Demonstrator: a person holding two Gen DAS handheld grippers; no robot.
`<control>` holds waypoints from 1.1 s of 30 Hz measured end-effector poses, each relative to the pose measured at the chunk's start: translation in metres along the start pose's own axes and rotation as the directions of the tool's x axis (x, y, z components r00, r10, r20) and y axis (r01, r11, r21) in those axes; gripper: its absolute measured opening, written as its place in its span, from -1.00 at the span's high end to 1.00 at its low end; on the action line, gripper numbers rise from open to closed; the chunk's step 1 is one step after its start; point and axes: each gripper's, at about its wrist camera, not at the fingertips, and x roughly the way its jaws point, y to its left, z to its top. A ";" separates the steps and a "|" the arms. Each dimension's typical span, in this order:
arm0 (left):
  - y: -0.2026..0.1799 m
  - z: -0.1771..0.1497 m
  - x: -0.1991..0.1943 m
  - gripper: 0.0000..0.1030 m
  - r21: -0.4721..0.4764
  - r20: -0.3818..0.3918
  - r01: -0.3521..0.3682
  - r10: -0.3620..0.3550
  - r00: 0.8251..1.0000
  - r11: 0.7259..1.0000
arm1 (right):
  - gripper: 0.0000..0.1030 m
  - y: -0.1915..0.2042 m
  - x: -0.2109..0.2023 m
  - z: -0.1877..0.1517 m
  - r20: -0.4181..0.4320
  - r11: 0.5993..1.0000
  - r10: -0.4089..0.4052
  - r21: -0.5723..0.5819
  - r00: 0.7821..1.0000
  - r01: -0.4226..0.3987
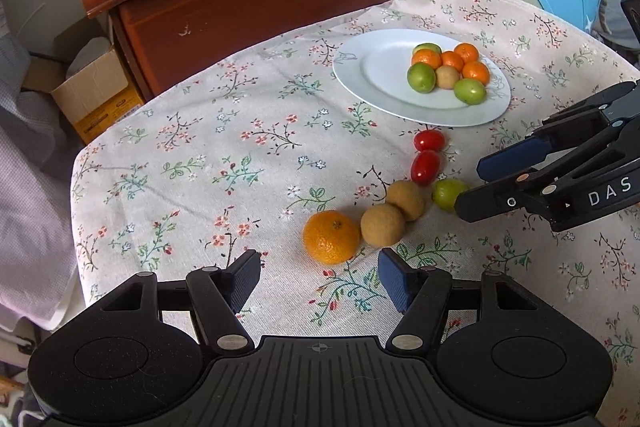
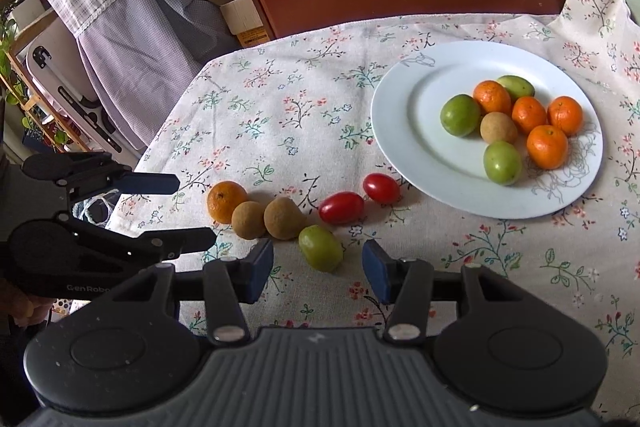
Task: Organize fruits
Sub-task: 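Move both open tools back to the loose fruit row, then grasp a mandarin with the left tool while the right tool grasps a green fruit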
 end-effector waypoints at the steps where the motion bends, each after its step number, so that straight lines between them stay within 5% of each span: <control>1: 0.001 0.000 0.002 -0.25 0.008 0.001 0.015 -0.015 1.000 1.000 | 0.01 0.000 0.002 0.000 -0.004 1.000 0.001 -0.001 1.000 -0.001; 16: 0.010 0.001 0.025 -0.15 0.137 -0.005 0.146 -0.147 0.989 0.980 | 0.16 0.003 0.012 0.000 -0.024 1.000 -0.005 -0.027 1.000 0.005; 19: 0.009 0.003 0.026 0.08 0.145 -0.004 0.182 -0.183 0.983 0.973 | 0.26 0.004 0.014 0.000 -0.030 0.999 -0.010 -0.034 1.000 0.009; 26: 0.007 0.004 0.023 0.37 0.150 0.009 0.183 -0.187 0.982 0.972 | 0.49 0.004 0.016 0.000 -0.031 0.999 -0.019 -0.041 0.999 0.018; 33: 0.001 0.006 0.017 0.39 0.162 0.020 0.155 -0.160 0.987 0.975 | 0.51 0.002 0.015 0.001 -0.025 0.999 -0.014 -0.031 1.000 0.013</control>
